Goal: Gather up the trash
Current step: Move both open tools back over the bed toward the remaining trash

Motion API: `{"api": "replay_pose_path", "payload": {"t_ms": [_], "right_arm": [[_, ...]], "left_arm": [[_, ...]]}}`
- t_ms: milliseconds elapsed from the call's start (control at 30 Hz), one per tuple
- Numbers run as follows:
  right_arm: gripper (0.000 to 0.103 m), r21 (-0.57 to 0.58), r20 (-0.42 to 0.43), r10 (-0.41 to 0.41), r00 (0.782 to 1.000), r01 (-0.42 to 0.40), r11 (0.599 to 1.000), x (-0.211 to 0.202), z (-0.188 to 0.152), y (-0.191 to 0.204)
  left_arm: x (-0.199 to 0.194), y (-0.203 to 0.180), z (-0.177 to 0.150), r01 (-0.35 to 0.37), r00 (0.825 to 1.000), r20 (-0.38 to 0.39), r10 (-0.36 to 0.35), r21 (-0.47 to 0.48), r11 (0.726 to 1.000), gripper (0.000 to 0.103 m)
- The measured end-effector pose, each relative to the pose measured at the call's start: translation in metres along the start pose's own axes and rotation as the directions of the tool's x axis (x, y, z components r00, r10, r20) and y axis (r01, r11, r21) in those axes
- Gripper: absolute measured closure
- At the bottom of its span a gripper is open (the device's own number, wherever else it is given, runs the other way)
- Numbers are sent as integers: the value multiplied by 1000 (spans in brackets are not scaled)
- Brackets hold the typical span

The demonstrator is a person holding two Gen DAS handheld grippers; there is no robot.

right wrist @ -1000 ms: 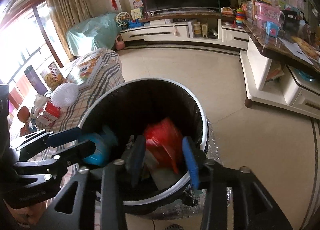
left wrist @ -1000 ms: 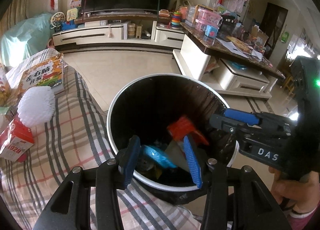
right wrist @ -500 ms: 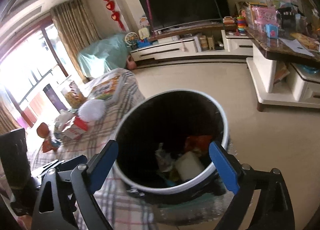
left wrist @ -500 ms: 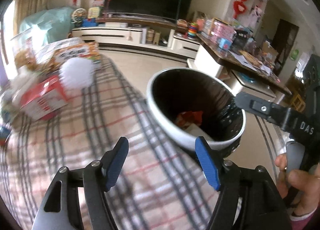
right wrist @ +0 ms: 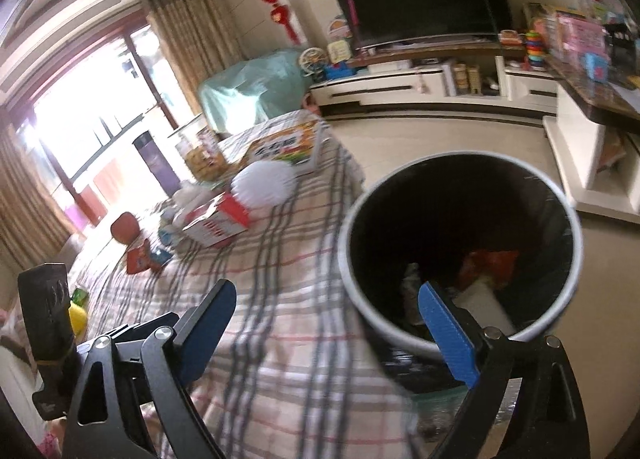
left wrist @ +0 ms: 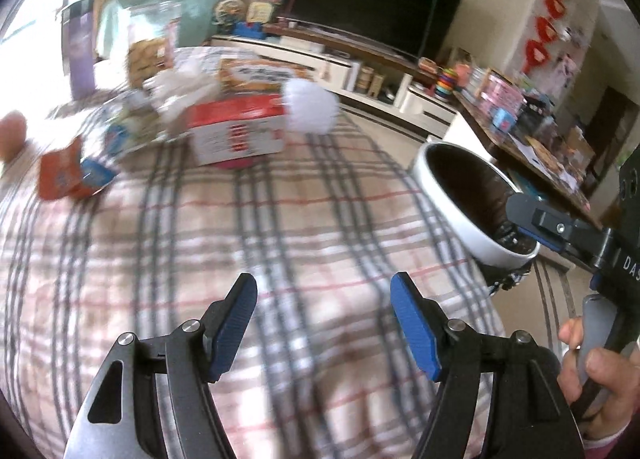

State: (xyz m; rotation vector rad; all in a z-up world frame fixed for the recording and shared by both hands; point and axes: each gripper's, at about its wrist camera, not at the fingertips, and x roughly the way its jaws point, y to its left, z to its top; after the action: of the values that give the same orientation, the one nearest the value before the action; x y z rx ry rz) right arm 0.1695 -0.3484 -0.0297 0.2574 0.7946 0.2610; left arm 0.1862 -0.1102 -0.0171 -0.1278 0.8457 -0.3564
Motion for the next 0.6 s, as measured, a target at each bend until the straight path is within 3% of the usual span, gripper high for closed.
{"api": "replay_pose_path", "payload": {"t_ms": [600], "right_arm": [[9, -125, -101, 111, 989, -123, 985, 70, -8, 87]], "left_arm": [[-45, 77, -10, -137, 989, 25, 143, -169, 976, 34]]}}
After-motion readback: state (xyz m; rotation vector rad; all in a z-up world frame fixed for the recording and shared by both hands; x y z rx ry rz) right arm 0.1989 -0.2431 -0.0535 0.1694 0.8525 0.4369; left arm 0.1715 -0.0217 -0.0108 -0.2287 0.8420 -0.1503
